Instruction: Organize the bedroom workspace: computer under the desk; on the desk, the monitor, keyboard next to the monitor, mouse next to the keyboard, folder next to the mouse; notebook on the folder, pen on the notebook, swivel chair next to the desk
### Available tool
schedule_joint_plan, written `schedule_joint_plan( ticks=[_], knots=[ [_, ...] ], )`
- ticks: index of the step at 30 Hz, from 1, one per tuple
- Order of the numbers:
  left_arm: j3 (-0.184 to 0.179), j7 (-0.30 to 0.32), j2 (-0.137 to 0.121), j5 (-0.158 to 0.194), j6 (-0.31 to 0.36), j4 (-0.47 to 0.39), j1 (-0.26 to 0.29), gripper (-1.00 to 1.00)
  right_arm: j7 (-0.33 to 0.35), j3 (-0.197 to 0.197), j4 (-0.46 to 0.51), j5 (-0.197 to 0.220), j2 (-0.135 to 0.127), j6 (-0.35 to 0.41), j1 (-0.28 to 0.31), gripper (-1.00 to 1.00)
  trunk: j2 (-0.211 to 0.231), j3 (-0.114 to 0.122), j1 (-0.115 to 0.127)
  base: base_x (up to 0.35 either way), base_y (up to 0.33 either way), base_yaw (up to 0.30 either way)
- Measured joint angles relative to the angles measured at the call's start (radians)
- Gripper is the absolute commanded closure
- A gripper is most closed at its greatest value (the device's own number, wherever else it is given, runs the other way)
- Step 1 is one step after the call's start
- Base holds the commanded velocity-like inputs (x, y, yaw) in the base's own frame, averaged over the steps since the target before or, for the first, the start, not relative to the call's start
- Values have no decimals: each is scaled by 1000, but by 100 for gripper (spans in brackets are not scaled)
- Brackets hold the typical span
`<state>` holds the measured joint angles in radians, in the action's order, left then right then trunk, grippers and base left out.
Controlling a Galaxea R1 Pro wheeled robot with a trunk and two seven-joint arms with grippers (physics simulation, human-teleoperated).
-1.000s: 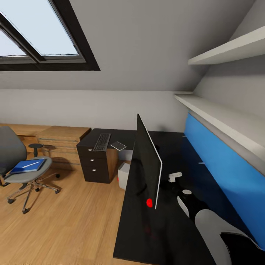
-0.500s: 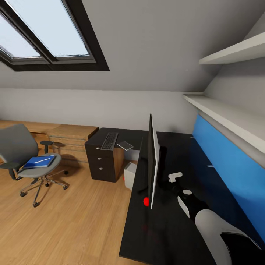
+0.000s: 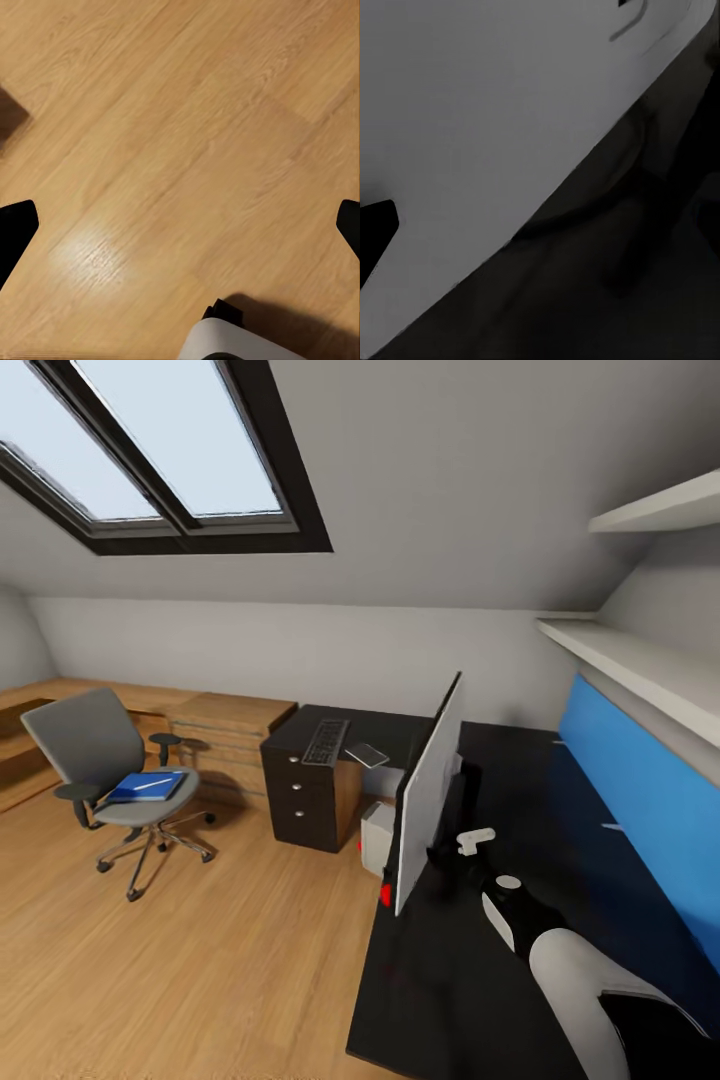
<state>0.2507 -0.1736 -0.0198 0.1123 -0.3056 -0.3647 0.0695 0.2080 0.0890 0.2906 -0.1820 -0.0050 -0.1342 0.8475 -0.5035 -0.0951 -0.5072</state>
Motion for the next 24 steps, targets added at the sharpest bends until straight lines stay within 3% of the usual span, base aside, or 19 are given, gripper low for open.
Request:
schedule_joint_plan(
  ticks=[17,24],
  knots=[
    [0,0,0,0,0,0,0,-100,0,0,2,0,-2,0,0,-100,0,0,0,0,0,271],
    [0,0,0,0,0,0,0,-100,1,-1,3,0,-2,0,0,-100,0,0,0,23,7,180]
  ],
)
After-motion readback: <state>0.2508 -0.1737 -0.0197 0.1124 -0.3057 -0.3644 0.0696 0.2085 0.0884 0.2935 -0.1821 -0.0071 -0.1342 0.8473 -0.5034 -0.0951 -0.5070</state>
